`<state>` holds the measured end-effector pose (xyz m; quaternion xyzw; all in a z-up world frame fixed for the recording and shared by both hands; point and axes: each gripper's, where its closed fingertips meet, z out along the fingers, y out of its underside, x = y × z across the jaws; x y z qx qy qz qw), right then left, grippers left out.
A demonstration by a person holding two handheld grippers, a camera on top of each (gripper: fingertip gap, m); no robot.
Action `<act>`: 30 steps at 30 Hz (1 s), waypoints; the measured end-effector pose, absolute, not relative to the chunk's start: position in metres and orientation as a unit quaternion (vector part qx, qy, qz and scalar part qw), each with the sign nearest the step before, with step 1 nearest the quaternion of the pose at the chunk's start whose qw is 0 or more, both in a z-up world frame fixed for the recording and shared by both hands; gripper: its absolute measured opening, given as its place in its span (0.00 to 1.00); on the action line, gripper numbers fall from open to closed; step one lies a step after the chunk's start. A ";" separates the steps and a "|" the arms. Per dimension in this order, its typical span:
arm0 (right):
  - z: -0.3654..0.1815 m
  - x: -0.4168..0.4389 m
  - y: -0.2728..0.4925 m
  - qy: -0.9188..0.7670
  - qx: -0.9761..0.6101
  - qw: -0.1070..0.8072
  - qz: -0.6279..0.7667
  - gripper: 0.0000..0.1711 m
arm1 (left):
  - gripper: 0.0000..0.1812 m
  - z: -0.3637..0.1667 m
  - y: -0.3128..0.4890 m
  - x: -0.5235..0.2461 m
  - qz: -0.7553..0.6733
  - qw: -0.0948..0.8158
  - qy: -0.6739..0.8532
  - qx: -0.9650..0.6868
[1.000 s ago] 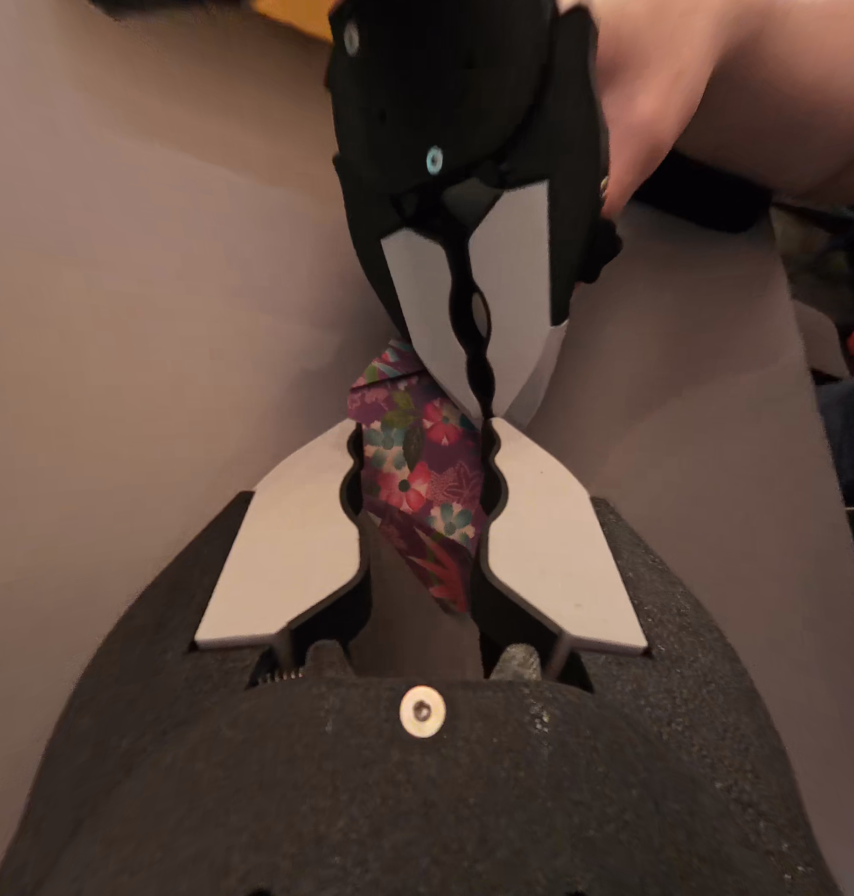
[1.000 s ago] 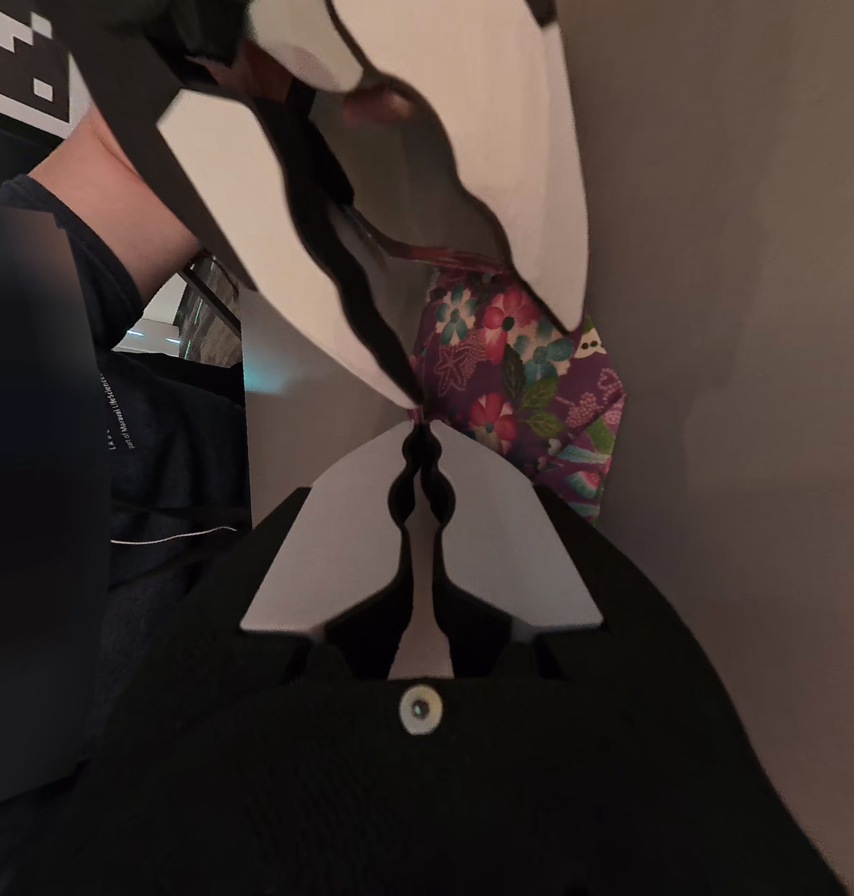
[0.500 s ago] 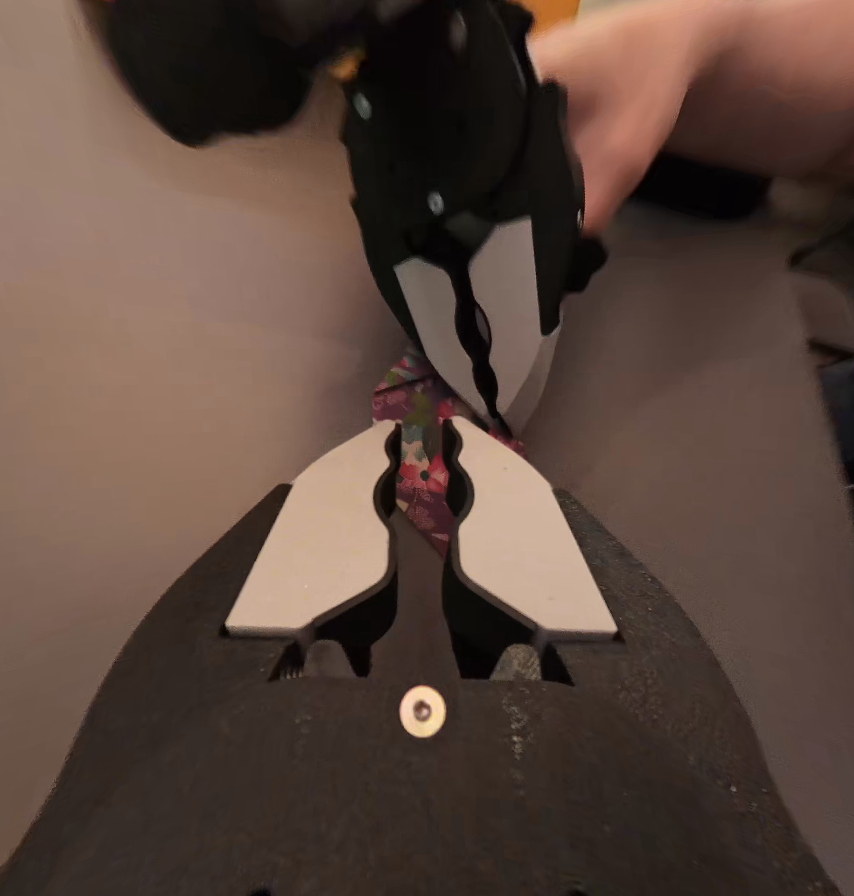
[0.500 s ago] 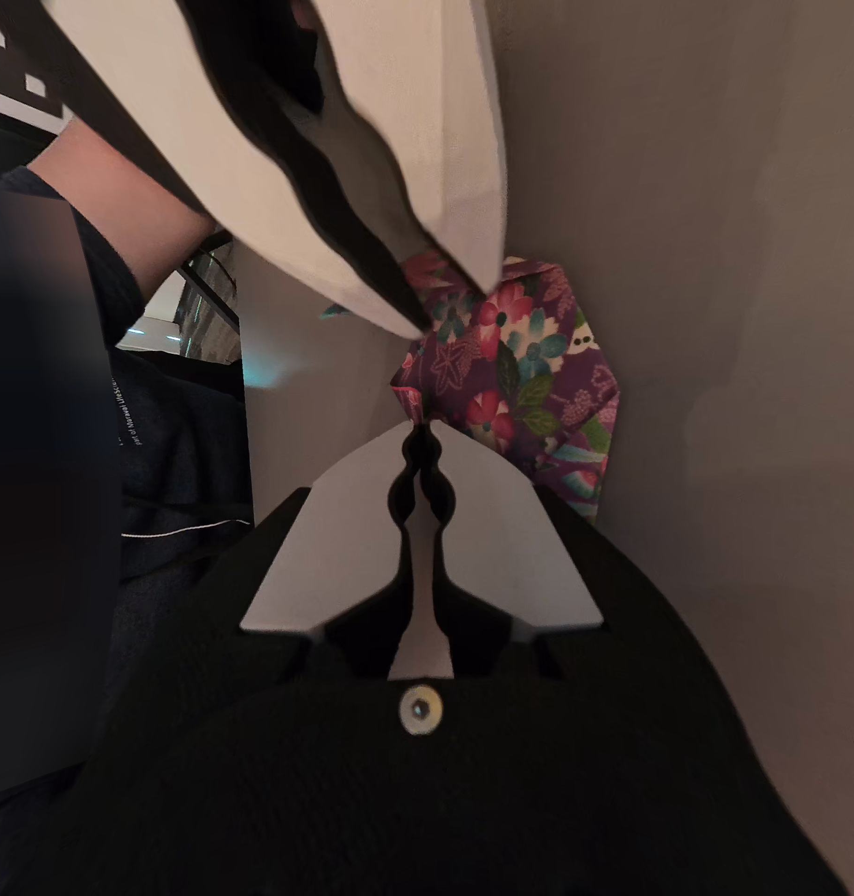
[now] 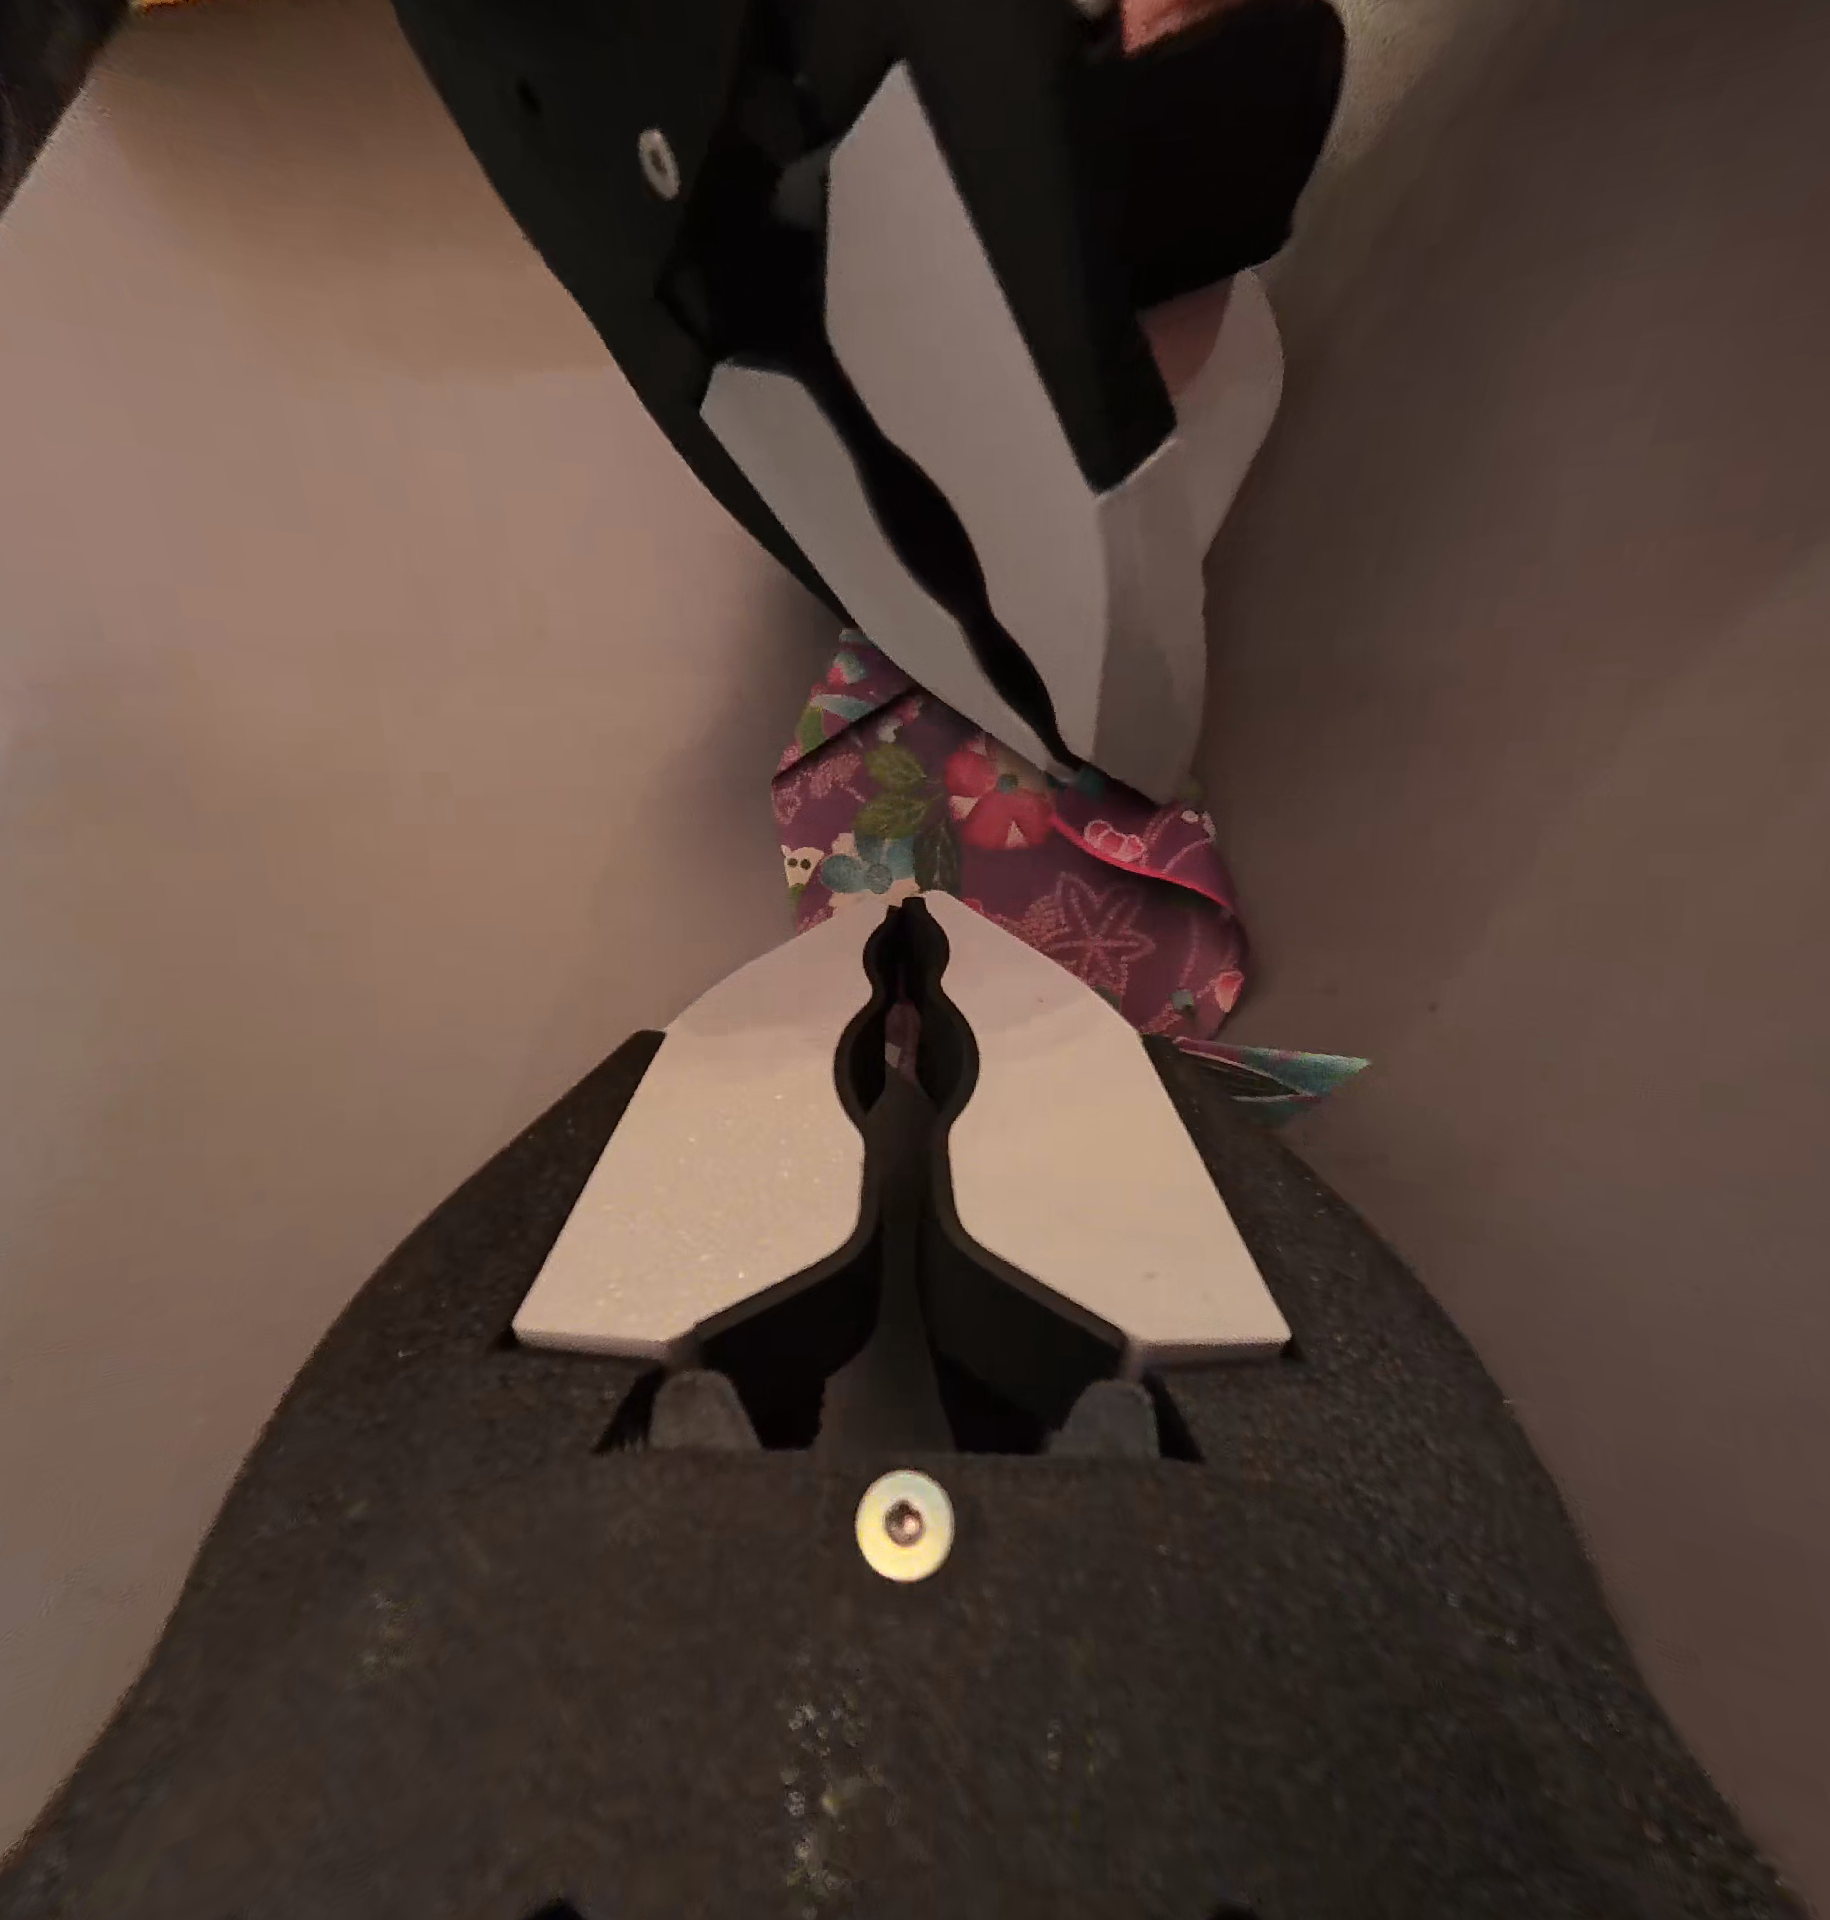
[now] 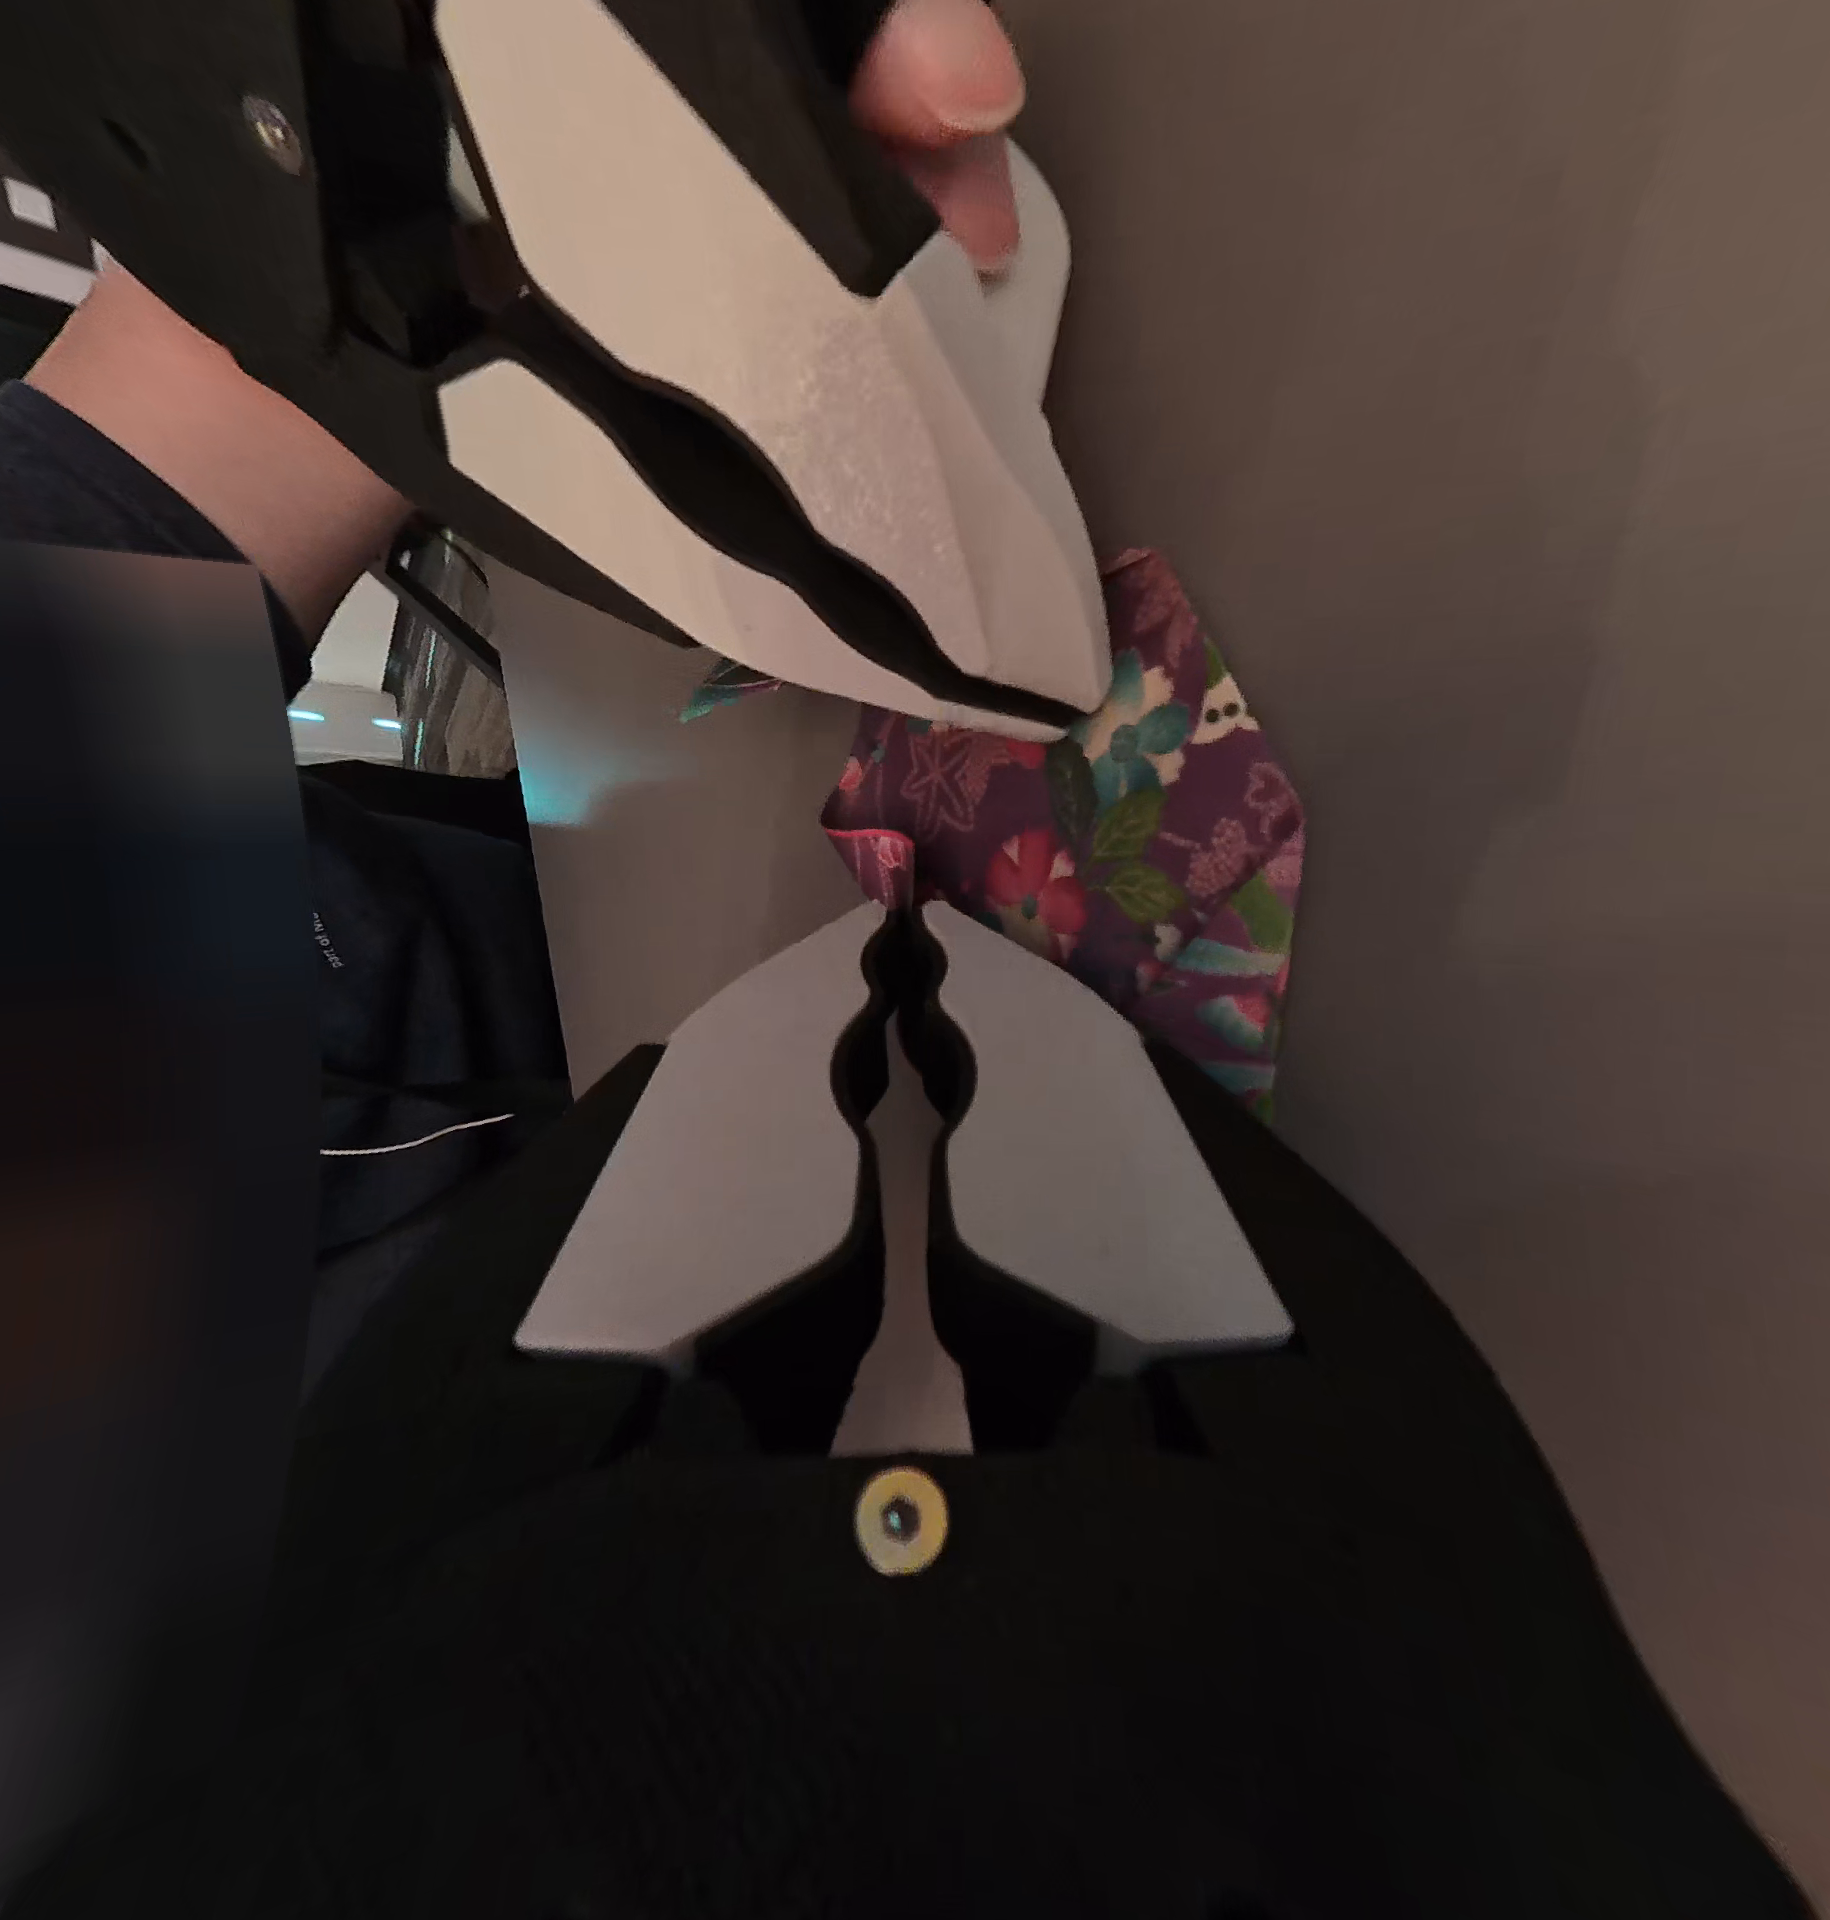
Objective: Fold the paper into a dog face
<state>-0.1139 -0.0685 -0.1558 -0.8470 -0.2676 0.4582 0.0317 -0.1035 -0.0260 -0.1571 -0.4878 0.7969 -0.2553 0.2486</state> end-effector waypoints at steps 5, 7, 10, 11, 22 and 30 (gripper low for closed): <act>-0.157 -0.115 -0.069 -0.269 -0.854 -0.005 0.446 0.01 | 0.00 -0.157 -0.026 -0.103 -0.267 0.250 0.791 -0.489; -0.157 -0.115 -0.069 -0.262 -0.856 -0.019 0.446 0.01 | 0.00 -0.157 -0.026 -0.103 -0.262 0.254 0.794 -0.486; -0.157 -0.114 -0.069 -0.245 -0.858 -0.039 0.451 0.01 | 0.00 -0.157 -0.026 -0.104 -0.253 0.263 0.798 -0.479; -0.157 -0.114 -0.069 -0.240 -0.858 -0.044 0.452 0.01 | 0.00 -0.157 -0.026 -0.104 -0.253 0.263 0.799 -0.479; -0.158 -0.112 -0.067 -0.240 -0.864 -0.094 0.432 0.01 | 0.00 -0.157 -0.028 -0.104 -0.251 0.265 0.803 -0.471; -0.159 -0.112 -0.066 -0.290 -0.861 -0.080 0.411 0.01 | 0.00 -0.157 -0.029 -0.105 -0.252 0.265 0.805 -0.467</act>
